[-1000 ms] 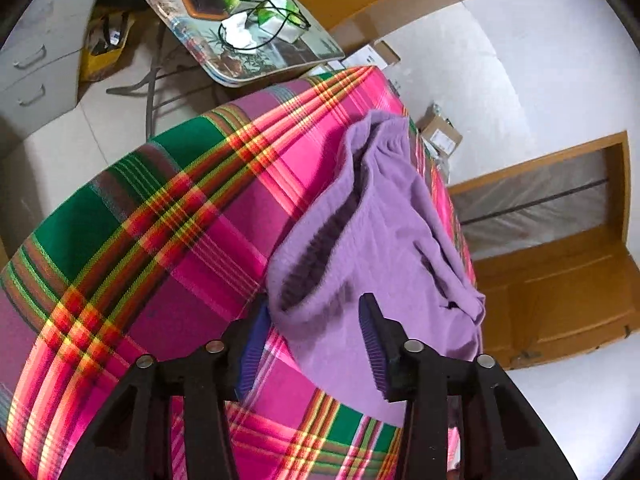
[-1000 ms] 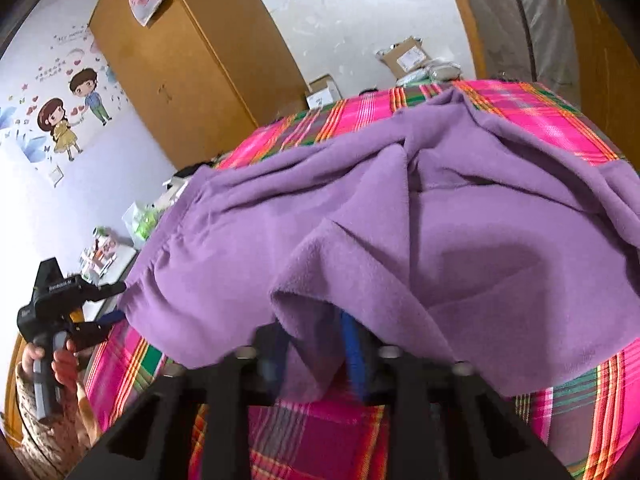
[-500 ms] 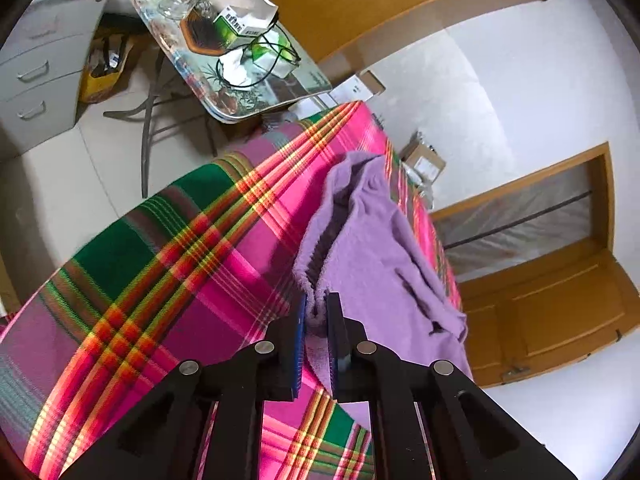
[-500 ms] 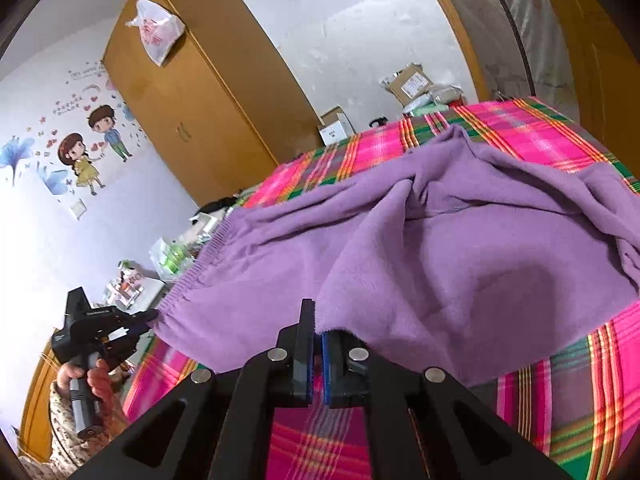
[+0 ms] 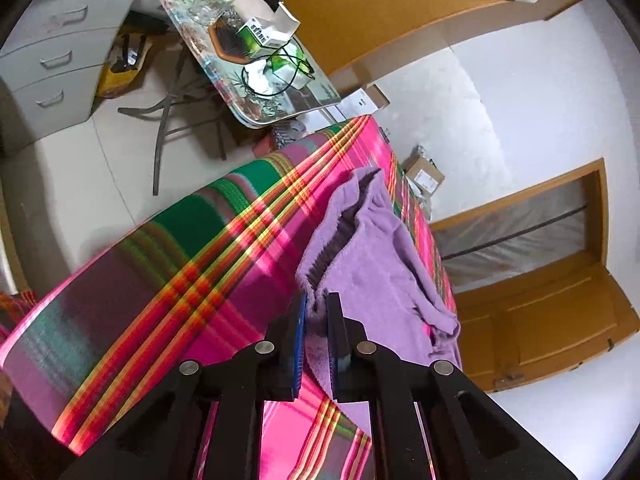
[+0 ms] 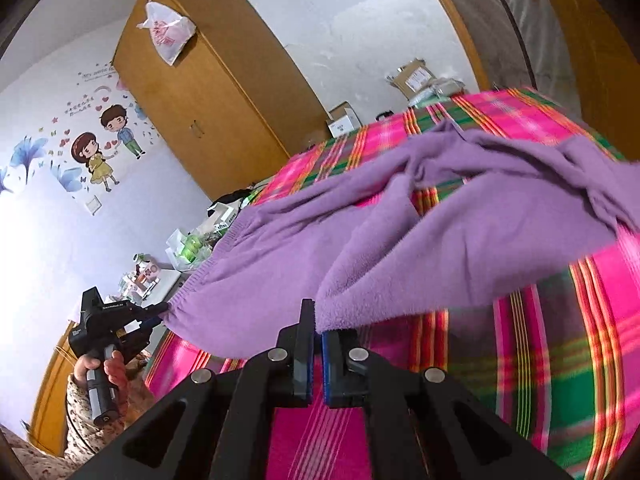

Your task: Fold clothes

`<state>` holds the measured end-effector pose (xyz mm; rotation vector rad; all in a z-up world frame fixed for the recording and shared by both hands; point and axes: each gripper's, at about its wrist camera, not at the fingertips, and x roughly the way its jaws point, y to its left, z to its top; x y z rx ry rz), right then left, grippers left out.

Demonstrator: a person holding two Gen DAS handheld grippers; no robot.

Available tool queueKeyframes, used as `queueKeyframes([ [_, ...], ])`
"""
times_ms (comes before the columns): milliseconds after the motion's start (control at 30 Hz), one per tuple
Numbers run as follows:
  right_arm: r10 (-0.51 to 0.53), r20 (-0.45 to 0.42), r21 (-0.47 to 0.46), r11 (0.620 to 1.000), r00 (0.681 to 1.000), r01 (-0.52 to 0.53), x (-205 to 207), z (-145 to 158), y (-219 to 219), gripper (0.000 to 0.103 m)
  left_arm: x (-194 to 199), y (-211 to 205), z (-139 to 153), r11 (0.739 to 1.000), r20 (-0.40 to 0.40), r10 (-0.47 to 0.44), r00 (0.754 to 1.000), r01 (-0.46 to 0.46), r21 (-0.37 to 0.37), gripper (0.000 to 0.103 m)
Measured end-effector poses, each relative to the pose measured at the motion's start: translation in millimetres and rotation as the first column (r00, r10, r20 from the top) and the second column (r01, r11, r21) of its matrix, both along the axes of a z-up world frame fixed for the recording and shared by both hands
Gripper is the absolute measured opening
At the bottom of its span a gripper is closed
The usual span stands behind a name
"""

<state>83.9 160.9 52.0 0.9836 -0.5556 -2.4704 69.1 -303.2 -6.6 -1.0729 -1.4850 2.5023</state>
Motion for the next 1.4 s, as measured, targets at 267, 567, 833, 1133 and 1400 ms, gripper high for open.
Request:
queueKeyframes([
  [267, -0.016, 0.052, -0.049, 0.999, 0.999, 0.019, 21, -14, 17, 0.003, 28, 3, 1, 1.000, -0.005, -0.009, 1.000, 0.009, -0.001, 0.010],
  [567, 0.002, 0.152, -0.008, 1.000, 0.988, -0.001, 19, -39, 22, 0.003, 47, -6, -1, 0.997, 0.004, 0.054, 0.999, -0.054, -0.061, 0.002],
  [833, -0.058, 0.104, 0.028, 0.998, 0.993, 0.055, 29, -33, 57, 0.008, 43, 9, 19, 0.986, -0.037, 0.008, 0.999, -0.014, -0.166, 0.003],
  [1133, -0.294, 0.078, 0.125, 0.951, 0.953, 0.283, 27, -36, 123, 0.010, 19, 68, 39, 0.947, -0.031, -0.155, 0.988, 0.139, -0.291, 0.009],
  [1400, -0.382, 0.025, 0.266, 0.894, 0.924, 0.362, 5, -29, 161, 0.023, -25, 147, 42, 0.889, 0.000, -0.358, 0.934, 0.341, -0.305, 0.014],
])
